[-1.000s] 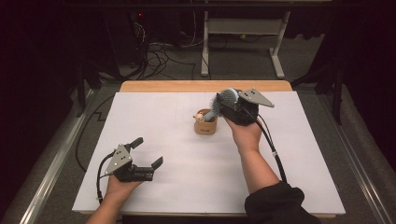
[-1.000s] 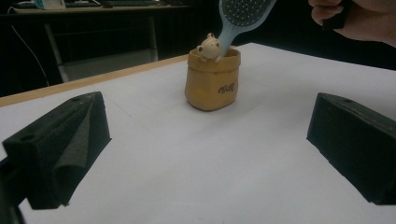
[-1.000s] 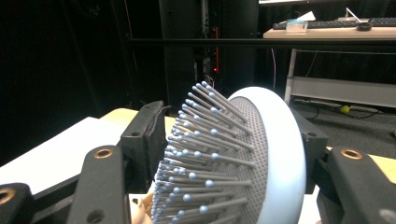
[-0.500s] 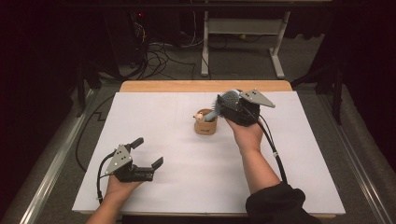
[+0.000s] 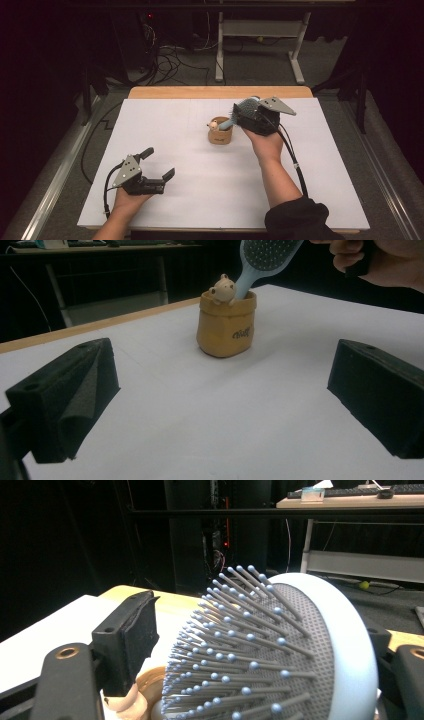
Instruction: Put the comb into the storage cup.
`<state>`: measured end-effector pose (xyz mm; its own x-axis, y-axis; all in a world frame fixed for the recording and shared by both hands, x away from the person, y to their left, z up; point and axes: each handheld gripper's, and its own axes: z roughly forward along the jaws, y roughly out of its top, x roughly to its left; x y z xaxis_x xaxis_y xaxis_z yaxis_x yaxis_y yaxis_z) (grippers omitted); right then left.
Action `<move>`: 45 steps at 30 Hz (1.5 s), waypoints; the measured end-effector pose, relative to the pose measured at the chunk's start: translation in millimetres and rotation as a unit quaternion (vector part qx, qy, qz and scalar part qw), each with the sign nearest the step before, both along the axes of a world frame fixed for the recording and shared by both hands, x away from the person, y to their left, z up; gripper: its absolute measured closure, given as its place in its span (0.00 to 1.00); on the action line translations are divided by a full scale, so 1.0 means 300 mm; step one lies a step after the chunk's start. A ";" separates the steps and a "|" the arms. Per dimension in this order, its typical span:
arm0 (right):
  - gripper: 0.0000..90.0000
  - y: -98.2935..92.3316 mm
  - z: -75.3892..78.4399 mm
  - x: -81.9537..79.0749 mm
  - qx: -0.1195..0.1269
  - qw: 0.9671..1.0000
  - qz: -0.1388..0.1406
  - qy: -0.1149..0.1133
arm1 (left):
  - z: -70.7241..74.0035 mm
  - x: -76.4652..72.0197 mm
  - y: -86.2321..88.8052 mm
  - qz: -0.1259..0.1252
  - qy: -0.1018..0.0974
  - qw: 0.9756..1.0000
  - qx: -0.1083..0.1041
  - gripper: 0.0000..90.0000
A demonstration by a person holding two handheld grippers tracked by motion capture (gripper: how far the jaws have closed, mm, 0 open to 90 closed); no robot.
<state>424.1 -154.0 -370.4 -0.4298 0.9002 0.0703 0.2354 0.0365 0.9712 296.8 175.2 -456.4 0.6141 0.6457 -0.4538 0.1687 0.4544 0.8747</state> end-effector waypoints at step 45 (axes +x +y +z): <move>0.10 -0.033 -0.005 -0.004 -0.006 1.000 0.010 0.013 | -0.007 0.004 0.002 -0.001 0.005 1.000 0.002 0.00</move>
